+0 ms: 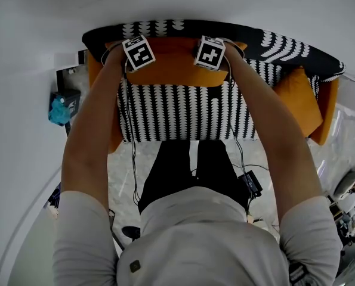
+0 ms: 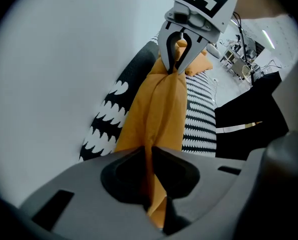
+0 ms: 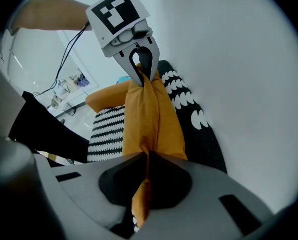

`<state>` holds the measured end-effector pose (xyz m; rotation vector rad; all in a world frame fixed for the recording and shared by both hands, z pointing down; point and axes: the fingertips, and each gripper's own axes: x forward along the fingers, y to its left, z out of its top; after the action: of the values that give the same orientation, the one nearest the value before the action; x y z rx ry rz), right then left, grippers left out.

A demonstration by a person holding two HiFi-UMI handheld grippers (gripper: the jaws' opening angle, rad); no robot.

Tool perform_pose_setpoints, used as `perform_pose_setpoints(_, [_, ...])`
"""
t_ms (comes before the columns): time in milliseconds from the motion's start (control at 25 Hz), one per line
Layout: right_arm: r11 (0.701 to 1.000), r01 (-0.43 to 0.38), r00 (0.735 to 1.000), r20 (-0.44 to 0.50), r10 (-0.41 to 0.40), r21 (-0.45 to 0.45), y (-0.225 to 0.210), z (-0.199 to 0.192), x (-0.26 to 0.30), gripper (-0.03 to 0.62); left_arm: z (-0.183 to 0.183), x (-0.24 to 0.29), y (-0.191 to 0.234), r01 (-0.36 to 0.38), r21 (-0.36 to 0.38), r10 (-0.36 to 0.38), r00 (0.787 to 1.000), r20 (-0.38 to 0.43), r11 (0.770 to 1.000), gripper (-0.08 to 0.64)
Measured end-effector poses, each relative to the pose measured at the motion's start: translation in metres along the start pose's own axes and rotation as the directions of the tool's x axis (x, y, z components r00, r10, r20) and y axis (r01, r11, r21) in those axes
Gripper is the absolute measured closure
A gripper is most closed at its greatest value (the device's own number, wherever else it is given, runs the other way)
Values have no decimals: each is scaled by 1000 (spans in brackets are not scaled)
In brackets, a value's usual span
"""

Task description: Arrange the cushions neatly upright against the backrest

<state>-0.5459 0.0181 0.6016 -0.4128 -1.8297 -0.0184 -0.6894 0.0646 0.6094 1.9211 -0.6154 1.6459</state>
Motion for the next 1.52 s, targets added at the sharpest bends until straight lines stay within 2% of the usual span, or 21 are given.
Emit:
perform_pose_setpoints(280, [999,28,1000,9,-28,33,-9,-2,-1,558,1,-1,0,-6,-12,6,1000,16,1000,488])
perform_pose_setpoints(400, [999,16,999,30,-17,52,-5,2,-2,519,2,-7,0,-14,-33,15,999,34,999,458])
perform_pose_setpoints(600, [994,64,994,86,-72,91,-4,7,-17,451,9,-25,-4,-37,-121,52,992,117,992,410])
perform_pose_setpoints(720, [987,92,984,140,-110,128,5,11,-33,451,12,-40,-10,-66,-182,98,980,172,981,403])
perform_pose_setpoints(880, [970,133,955,234,-180,202,10,19,-58,451,25,-70,-16,-102,-293,186,943,276,951,403])
perform_pose_setpoints(1080, [940,144,914,323,-246,309,29,26,-97,451,39,-111,-43,-95,-421,268,889,372,902,403])
perform_pose_setpoints(1200, [934,136,891,372,-261,331,48,33,-121,452,45,-133,-60,-79,-490,309,858,410,868,405])
perform_pose_setpoints(1320, [929,163,863,409,-297,331,63,42,-150,453,50,-159,-74,-88,-543,364,829,424,835,405])
perform_pose_setpoints(1400, [922,201,831,440,-340,332,73,47,-173,473,55,-179,-85,-84,-583,404,799,445,808,408])
perform_pose_setpoints(1520, [905,256,775,488,-402,339,88,53,-207,497,64,-211,-102,-64,-639,467,739,486,766,415])
